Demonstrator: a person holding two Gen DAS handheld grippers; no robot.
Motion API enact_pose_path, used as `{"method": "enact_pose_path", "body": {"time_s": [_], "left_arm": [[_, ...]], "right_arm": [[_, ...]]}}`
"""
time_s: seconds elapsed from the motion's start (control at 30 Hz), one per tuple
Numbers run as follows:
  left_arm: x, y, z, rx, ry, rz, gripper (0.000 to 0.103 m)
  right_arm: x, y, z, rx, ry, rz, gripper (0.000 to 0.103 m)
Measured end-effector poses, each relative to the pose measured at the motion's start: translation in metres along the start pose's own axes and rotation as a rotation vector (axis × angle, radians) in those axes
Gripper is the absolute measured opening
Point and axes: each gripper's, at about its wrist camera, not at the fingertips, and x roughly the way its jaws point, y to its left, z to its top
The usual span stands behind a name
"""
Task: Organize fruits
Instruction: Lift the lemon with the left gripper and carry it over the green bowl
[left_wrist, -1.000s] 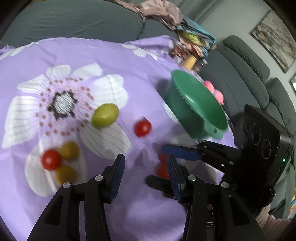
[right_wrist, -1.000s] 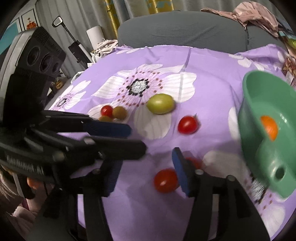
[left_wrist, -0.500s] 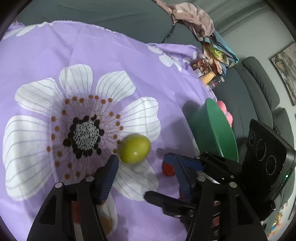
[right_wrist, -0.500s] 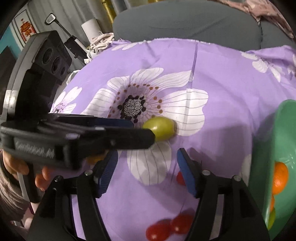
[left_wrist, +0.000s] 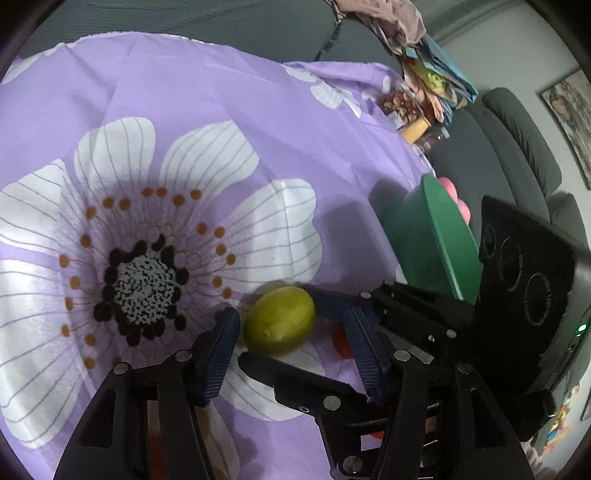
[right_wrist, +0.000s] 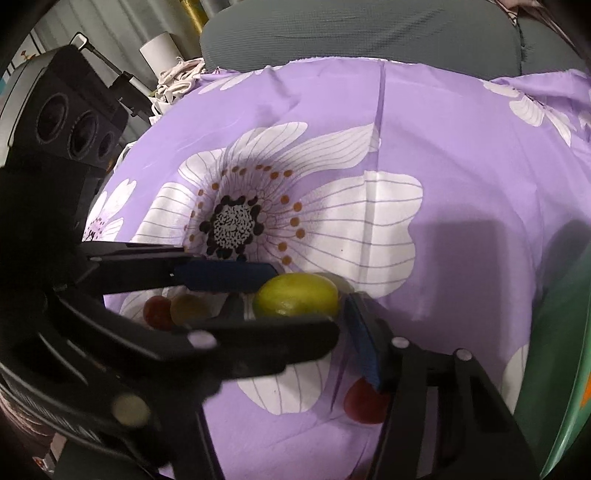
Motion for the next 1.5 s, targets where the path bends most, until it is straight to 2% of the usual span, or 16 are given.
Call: {"method": "enact_pose_path", "body": {"time_s": [0.07, 0.1, 0.43, 0.7, 1.0, 1.2, 1.5], "left_arm": [[0.001, 0.004, -0.001, -0.015, 0.004, -0.022, 0.055], [0.001, 0.005, 0.0, -0.016, 0.001, -0.021, 0.051], [-0.007, 0.007, -0.004, -0.022, -0.025, -0.023, 0.048], [-0.041, -0.028, -0.032, 0.076, -0.12, 0.005, 0.048], [-0.048, -0.056, -0.065, 0.129, -0.127, 0.005, 0.048], [-0.042, -0.076, -0.083, 0.166, -0.121, -0.008, 0.048], [-0.03, -0.116, -0.078, 0.254, -0.119, 0.028, 0.048]], "right_arm": [[0.0, 0.0, 0.0, -0.012, -0.001, -0.004, 0.053], [0.0, 0.0, 0.0, -0.017, -0.002, -0.006, 0.049], [-0.004, 0.004, -0.003, -0.077, -0.03, -0.032, 0.046], [-0.041, 0.019, -0.019, -0.117, -0.139, -0.044, 0.047], [-0.068, 0.034, -0.055, -0.111, -0.195, -0.063, 0.047], [-0.08, 0.036, -0.085, -0.046, -0.246, -0.067, 0.047], [-0.104, 0.02, -0.107, 0.001, -0.324, -0.075, 0.047]]}}
